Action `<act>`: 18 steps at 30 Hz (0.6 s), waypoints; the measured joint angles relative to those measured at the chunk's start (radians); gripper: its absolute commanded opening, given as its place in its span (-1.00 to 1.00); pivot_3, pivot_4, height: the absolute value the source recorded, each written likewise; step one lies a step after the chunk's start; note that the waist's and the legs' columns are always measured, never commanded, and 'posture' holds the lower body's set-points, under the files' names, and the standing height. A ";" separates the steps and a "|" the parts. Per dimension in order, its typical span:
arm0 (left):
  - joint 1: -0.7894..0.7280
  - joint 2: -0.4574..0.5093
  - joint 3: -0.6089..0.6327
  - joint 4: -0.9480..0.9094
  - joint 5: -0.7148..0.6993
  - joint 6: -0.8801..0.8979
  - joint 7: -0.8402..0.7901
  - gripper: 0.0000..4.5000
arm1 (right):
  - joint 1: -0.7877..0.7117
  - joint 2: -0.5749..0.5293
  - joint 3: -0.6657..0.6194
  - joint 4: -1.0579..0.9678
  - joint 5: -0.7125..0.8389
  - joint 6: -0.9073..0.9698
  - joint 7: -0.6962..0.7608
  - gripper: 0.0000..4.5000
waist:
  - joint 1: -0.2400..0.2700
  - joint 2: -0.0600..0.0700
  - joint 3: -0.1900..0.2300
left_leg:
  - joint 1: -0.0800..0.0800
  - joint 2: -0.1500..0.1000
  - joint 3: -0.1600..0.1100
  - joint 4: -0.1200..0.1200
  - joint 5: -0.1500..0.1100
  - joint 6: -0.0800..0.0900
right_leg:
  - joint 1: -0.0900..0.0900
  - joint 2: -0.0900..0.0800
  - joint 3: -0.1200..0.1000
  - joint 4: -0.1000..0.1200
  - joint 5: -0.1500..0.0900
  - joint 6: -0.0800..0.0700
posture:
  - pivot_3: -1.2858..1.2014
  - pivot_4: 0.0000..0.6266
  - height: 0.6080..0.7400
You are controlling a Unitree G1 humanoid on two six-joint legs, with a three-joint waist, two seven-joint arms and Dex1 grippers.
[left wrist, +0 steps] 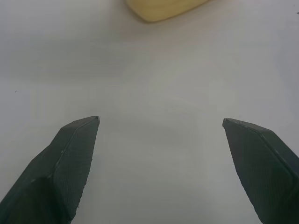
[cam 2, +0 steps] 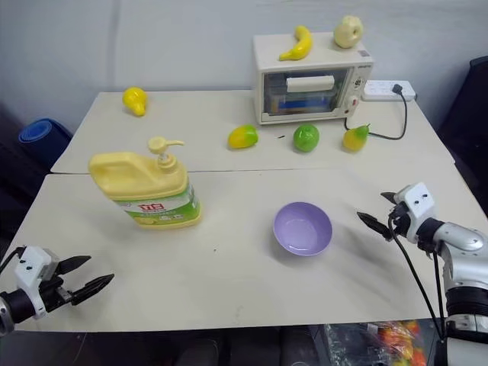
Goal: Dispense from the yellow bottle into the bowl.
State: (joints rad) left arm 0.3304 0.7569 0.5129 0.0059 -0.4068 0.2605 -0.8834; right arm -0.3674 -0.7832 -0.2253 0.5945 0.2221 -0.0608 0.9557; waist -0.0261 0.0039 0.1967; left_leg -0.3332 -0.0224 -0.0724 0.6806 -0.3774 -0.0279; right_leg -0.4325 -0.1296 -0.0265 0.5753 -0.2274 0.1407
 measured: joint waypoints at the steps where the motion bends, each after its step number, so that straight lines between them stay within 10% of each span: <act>1: 0.000 0.004 -0.003 0.003 0.001 0.000 -0.006 1.00 | 0.004 0.000 0.000 -0.002 0.000 0.003 0.000 1.00 | 0.000 0.000 0.000 | 0.000 0.000 0.000 0.000 0.000 0.000 | 0.000 0.000 0.001 0.000 0.000 0.000 | 0.03 -0.52 1.00; 18: -0.003 -0.013 -0.004 -0.047 -0.059 0.055 -0.029 1.00 | 0.073 -0.005 0.001 -0.112 0.009 0.089 0.054 1.00 | 0.000 0.000 0.000 | 0.001 0.000 0.003 0.000 0.000 0.001 | -0.001 0.001 0.005 0.001 0.001 0.001 | 0.03 -0.52 1.00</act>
State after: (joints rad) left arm 0.3276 0.7439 0.5085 -0.0413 -0.4662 0.3152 -0.9123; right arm -0.2941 -0.7878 -0.2239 0.4822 0.2309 0.0285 1.0096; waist -0.0261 0.0038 0.1967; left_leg -0.3321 -0.0224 -0.0689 0.6810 -0.3779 -0.0272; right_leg -0.4339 -0.1289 -0.0217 0.5760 -0.2268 0.1419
